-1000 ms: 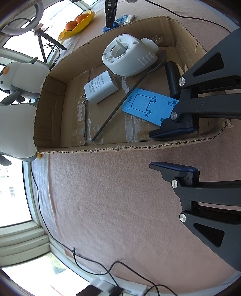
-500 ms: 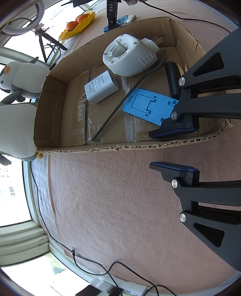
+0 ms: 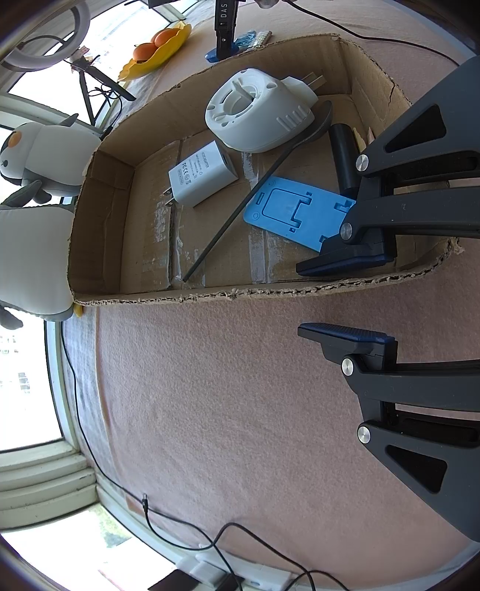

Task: Organize rigid objects
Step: 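Carry the blue round lid with the right tool into the box and release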

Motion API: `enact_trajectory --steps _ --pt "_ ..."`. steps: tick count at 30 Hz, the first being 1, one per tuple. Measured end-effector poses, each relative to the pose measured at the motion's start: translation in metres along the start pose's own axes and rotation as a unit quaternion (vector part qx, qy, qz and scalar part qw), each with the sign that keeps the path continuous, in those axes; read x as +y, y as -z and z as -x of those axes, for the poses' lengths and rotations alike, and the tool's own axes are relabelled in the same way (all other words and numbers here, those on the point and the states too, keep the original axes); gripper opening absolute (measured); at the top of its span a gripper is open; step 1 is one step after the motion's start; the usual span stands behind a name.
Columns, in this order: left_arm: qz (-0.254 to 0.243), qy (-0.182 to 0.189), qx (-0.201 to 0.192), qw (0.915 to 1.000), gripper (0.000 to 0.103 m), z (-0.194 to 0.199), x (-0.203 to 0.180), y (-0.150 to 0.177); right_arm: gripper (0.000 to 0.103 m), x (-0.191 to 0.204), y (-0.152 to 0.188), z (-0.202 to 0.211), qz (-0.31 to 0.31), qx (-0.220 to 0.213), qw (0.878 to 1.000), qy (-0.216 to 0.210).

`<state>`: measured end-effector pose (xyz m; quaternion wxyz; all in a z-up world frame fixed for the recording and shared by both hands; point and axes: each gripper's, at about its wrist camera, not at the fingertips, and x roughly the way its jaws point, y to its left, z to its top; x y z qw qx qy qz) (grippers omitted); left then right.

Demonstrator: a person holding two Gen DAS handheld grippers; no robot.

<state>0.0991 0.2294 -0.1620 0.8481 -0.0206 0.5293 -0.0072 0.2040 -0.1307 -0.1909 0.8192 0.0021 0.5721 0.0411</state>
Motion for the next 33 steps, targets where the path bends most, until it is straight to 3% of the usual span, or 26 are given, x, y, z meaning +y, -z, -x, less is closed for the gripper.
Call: enact_trajectory --steps 6,19,33 --pt "0.001 0.000 0.000 1.0000 0.025 0.000 0.000 0.000 0.046 0.012 0.000 0.027 0.005 -0.031 0.999 -0.015" --pt "0.003 0.004 -0.001 1.0000 0.025 -0.001 0.000 -0.001 0.046 0.094 -0.007 0.091 0.047 -0.122 0.989 -0.073" --pt "0.006 0.009 -0.002 0.9999 0.025 -0.001 0.002 -0.001 0.046 0.169 -0.010 0.079 0.090 -0.126 0.982 -0.105"
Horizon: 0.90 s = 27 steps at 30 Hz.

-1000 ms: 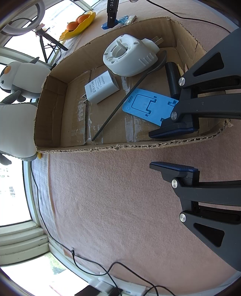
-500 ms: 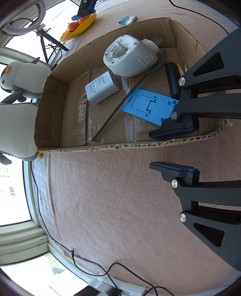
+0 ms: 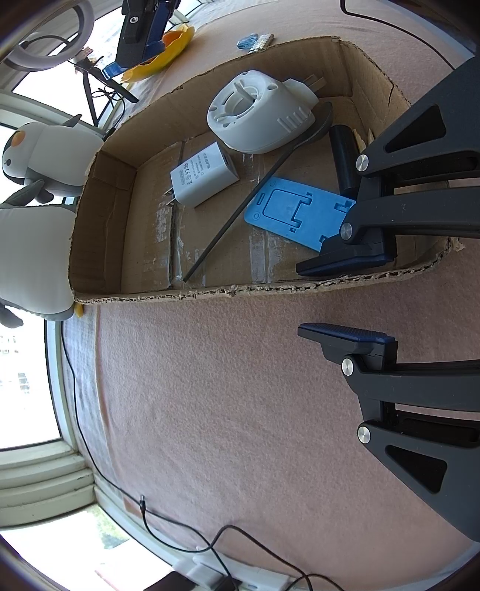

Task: Organize rigid objects
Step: 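Carry the blue round lid with the right tool into the box and release, then lift the open right tool out of the box toward the loose bottles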

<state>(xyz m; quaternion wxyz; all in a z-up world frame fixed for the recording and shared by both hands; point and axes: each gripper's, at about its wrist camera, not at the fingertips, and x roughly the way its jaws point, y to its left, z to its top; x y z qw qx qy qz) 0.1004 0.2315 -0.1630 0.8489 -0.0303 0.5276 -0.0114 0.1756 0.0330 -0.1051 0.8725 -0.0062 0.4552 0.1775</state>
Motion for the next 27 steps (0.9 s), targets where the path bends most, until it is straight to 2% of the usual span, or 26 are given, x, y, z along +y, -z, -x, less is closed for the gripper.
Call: enact_trajectory --steps 14,15,17,18,27 --pt "0.001 0.001 0.000 1.0000 0.025 0.000 0.001 0.000 0.047 0.024 -0.005 -0.021 0.026 0.007 1.000 0.007" --pt "0.001 0.001 0.000 1.0000 0.025 0.000 0.001 0.000 0.049 0.024 -0.005 -0.021 0.026 0.005 1.000 0.008" --pt "0.001 0.001 0.000 1.0000 0.025 0.000 0.001 0.000 0.062 0.022 -0.006 -0.020 0.023 0.001 1.000 0.007" --pt "0.001 0.002 -0.001 1.0000 0.025 0.000 0.001 0.000 0.064 0.021 -0.006 -0.018 0.022 -0.002 1.000 0.007" --pt "-0.001 0.001 0.000 1.0000 0.025 -0.001 0.001 0.000 0.066 0.009 -0.003 -0.004 0.020 -0.007 1.000 0.005"
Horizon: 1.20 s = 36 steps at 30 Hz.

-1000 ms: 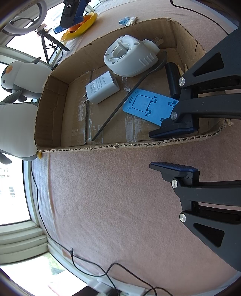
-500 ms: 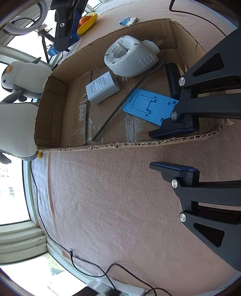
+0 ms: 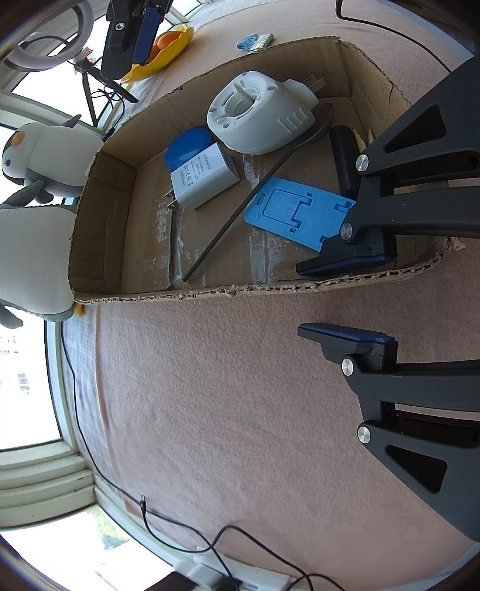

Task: Organize rigid objects
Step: 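Lift the open right tool out of the box toward the loose bottles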

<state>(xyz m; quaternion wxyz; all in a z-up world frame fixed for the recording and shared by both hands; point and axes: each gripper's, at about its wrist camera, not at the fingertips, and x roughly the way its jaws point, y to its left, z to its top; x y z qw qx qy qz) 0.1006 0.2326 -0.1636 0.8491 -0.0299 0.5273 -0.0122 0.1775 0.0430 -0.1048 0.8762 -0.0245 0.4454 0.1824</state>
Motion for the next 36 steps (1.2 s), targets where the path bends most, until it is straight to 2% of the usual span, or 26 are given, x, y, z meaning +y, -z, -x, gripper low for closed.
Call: enact_trajectory --steps 10,21,26,29,36 --pt "-0.002 0.000 0.000 1.0000 0.025 0.001 0.000 0.000 0.066 -0.034 0.012 0.028 -0.013 0.000 1.000 0.008" --pt "-0.003 -0.003 0.000 1.0000 0.025 0.001 0.000 0.000 0.066 -0.124 0.048 0.059 -0.067 0.028 0.997 0.030" --pt "-0.006 -0.007 0.001 1.0000 0.025 0.001 -0.002 0.000 0.066 -0.160 0.067 0.063 -0.084 0.046 0.994 0.048" --pt "-0.008 -0.011 0.002 0.9999 0.025 0.001 -0.005 0.000 0.066 -0.178 0.077 0.060 -0.100 0.062 0.992 0.045" --pt "-0.009 -0.017 0.003 0.9998 0.025 0.002 -0.008 -0.001 0.065 -0.198 0.091 0.045 -0.101 0.082 0.989 0.071"
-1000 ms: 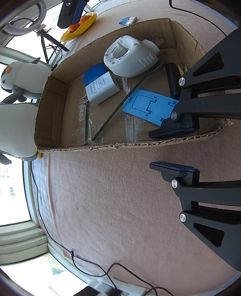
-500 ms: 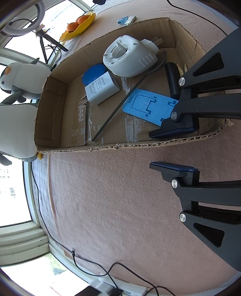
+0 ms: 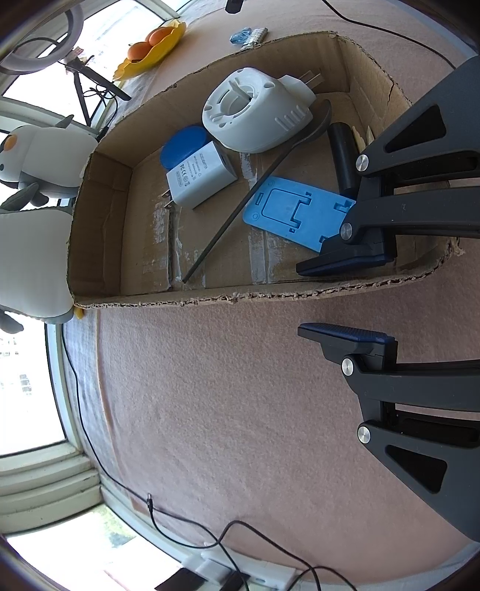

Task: Organize rigid objects
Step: 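Lift the open right tool out of the box toward the loose bottles, then close the right tool on the small blue glass bottle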

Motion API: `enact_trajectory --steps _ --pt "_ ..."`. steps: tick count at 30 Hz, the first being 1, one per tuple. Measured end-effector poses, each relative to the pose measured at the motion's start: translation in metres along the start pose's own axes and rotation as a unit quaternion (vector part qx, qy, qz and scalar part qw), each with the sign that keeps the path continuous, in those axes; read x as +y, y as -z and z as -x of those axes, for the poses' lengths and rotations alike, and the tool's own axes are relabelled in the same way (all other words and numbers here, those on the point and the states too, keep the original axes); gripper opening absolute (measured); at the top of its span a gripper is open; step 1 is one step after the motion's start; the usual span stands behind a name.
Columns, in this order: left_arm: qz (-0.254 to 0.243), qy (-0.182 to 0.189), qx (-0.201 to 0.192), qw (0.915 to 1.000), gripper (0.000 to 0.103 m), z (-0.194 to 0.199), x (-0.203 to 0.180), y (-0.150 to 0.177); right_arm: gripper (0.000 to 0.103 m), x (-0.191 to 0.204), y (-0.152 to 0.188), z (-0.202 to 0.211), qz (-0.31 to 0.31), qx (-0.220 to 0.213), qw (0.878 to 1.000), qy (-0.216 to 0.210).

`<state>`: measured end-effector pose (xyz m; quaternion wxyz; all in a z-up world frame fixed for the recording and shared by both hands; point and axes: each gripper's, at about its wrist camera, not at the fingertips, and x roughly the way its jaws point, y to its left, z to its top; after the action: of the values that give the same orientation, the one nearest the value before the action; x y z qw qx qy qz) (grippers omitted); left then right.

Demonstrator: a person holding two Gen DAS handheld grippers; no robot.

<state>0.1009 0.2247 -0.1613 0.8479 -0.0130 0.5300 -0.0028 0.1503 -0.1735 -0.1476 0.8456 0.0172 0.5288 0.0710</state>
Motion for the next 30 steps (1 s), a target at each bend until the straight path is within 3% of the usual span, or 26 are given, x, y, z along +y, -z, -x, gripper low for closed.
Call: enact_trajectory --steps 3,13,21,26,30 --pt "0.000 -0.002 0.001 1.0000 0.025 0.000 -0.001 -0.001 0.065 0.003 0.003 -0.011 0.027 0.011 0.999 0.026" --pt "0.004 -0.003 0.003 1.0000 0.025 0.000 -0.001 -0.001 0.046 0.004 0.005 -0.041 0.082 0.041 0.993 0.073" --pt "0.005 -0.003 0.004 1.0000 0.025 -0.001 -0.001 -0.001 0.045 0.003 -0.001 -0.051 0.089 0.042 0.992 0.081" --pt "0.005 -0.004 0.003 1.0000 0.025 -0.001 -0.001 -0.001 0.028 0.001 -0.002 -0.061 0.086 0.053 0.992 0.078" --pt "0.006 -0.003 0.003 1.0000 0.025 -0.001 0.000 -0.001 0.028 -0.002 -0.002 -0.060 0.074 0.051 0.993 0.070"
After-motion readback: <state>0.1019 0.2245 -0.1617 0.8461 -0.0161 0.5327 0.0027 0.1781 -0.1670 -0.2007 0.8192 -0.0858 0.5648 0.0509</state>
